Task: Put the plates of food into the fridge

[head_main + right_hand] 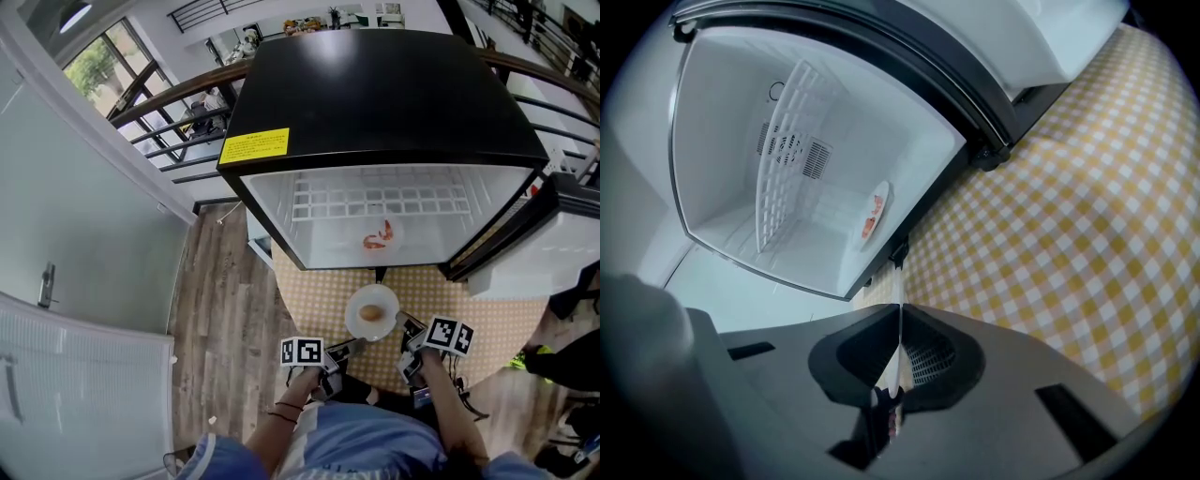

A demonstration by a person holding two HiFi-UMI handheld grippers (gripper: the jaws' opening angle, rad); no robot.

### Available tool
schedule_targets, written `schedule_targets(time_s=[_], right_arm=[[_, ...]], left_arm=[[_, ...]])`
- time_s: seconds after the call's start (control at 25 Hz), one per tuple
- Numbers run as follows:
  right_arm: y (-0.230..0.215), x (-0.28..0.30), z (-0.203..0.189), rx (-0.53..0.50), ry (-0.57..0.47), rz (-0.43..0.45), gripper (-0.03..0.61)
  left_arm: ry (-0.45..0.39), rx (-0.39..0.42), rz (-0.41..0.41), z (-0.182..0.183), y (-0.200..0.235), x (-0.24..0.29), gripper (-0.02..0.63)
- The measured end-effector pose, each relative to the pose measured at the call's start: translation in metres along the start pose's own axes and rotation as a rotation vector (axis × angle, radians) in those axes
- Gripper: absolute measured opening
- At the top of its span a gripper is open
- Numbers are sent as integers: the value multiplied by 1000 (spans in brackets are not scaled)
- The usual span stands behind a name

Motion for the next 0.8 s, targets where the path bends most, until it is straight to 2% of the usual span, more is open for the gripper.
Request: schedule_targets(time_s=[0.08, 0.2, 0.24, 0.28, 0.48, 0.8], right_arm=[[-2, 0, -1, -6, 8, -10, 21], [-5, 1, -3, -24, 17, -34, 21], [-6, 1, -3, -30, 18, -43, 21], [-7, 1, -3, -37, 21, -52, 21], [-10, -1, -6, -55, 32, -82, 23], [26, -28, 0, -107, -37, 3, 23]], left_arm=[[-81, -98, -43, 5, 7, 1, 161], [-113, -125, -17, 10, 13, 2, 147], [-107, -116, 8, 10, 13, 2, 110], [-102, -102, 29, 11, 12, 2, 101], [-118, -11, 88, 12, 1, -5, 97], [-222, 165, 102, 21, -55, -27, 74]])
Point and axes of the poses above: the fingertips, and each gripper's own axes: x forward along the fingers, y to its left, z out of its top, the point moved 6 cm from there along -x, backward along the fingers, and after that the axes turned 11 degrees about y, right-handed, at the moved point
